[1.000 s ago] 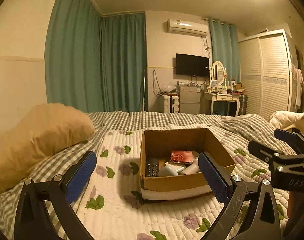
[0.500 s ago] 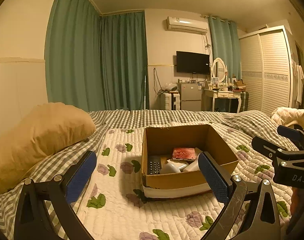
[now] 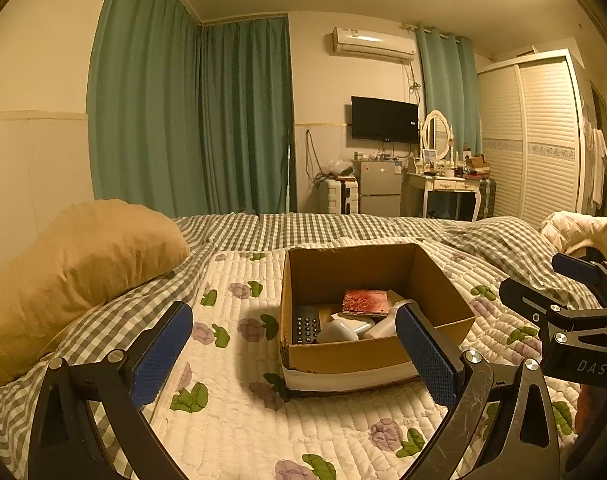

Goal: Organize rigid objects

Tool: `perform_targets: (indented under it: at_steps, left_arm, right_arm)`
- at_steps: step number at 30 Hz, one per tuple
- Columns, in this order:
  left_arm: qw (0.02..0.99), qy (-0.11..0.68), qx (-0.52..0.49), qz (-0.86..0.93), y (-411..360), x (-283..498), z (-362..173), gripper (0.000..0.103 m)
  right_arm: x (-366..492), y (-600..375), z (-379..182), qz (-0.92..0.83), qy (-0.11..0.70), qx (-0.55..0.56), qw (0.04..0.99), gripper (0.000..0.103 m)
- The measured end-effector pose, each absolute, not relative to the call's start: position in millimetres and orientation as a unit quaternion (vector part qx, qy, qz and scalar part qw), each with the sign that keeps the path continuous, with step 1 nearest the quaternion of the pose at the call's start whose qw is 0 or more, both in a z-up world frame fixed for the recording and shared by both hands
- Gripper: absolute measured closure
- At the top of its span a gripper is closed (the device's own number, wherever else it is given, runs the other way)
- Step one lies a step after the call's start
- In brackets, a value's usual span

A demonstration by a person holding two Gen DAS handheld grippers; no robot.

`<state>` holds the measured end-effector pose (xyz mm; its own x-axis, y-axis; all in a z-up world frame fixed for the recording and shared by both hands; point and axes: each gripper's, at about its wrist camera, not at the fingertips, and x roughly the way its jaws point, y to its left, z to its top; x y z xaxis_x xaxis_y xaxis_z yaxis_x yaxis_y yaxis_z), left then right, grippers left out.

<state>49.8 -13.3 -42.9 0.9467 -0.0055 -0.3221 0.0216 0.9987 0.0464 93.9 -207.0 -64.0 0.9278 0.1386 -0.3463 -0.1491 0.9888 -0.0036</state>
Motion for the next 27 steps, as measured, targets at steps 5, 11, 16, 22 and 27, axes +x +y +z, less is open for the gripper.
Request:
perform_targets:
  at_steps: [5,11,16,22,27]
  left_arm:
    - [0.986,0.165,0.024,-0.006,-13.2,50.3,-43.3,0.000]
    - [0.986,0.167,0.023,-0.006,-13.0,50.3,-43.5,0.000]
    - [0.985,0.168,0.021,-0.010,-12.9,51.1,-44.0,0.000]
    - [0.985,0.168,0.024,-0.011,-13.6,50.5,-44.9,0.000]
    - [0.986,0.167,0.024,-0.011,-14.5,49.6,-44.8,0.000]
  right_arm:
    - [94.1,-207.1,-65.5,0.072,0.176,-0.015,0.982,0.000]
    - [94.0,-209.2,-67.1,0.070,0.179,-0.014,0.981,0.000]
    - [94.4,-209.2,-67.0,0.070,0.180,-0.014,0.981,0.000]
    - [95.2,-209.6,-67.9,0.070,0.182,-0.015,0.981,0.000]
    - [95.5,-209.3,-68.7,0.069,0.183,-0.015,0.981,0.000]
